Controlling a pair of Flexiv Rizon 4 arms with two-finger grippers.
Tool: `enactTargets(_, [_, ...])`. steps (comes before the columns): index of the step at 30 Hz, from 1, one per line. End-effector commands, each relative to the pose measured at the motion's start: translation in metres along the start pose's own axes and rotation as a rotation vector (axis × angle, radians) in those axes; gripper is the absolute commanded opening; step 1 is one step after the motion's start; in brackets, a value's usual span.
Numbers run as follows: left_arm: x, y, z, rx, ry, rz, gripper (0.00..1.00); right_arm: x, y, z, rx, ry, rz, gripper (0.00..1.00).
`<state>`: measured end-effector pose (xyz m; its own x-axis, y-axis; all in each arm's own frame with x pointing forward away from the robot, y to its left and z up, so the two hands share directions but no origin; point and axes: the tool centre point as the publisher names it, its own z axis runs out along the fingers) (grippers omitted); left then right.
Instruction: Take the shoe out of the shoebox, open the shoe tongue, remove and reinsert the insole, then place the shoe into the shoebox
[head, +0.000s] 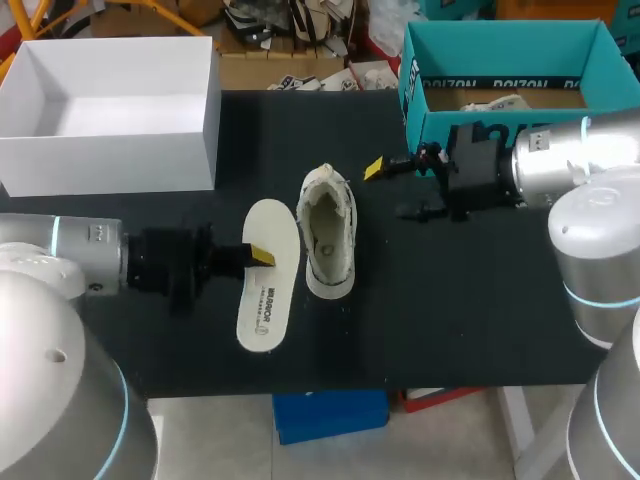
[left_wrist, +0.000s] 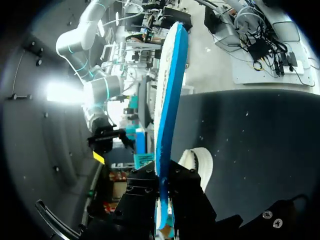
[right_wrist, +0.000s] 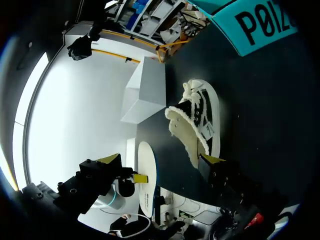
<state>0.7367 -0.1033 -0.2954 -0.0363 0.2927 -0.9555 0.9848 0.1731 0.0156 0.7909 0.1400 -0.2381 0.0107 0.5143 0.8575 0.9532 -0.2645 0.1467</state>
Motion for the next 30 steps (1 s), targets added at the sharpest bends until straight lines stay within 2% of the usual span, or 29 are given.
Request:
enactTargets(1, [0.004, -0.016, -0.041, 0.017, 0.117, -0.006, 0.0, 0.0, -0.028, -0.03, -0.121, -0.062, 0.009, 1.0])
enactTargets(9, [0.021, -0.036, -0.051, 0.062, 0.153, -0.054, 0.0, -0.002, -0.046, -0.053, -0.159, -0.101, 0.018, 1.0])
enactTargets(17, [0.024, -0.043, -0.051, 0.09, 0.182, -0.061, 0.0, -0.003, -0.061, -0.071, -0.182, -0.14, 0.029, 1.0])
enactTargets(22, [0.016, -0.04, -0.039, 0.123, 0.205, -0.039, 0.0, -0.003, -0.061, -0.071, -0.182, -0.14, 0.029, 1.0])
enactTargets(30, [0.007, -0.029, -0.006, 0.205, 0.339, -0.039, 0.0, -0.003, -0.061, -0.071, -0.182, -0.14, 0.029, 1.0])
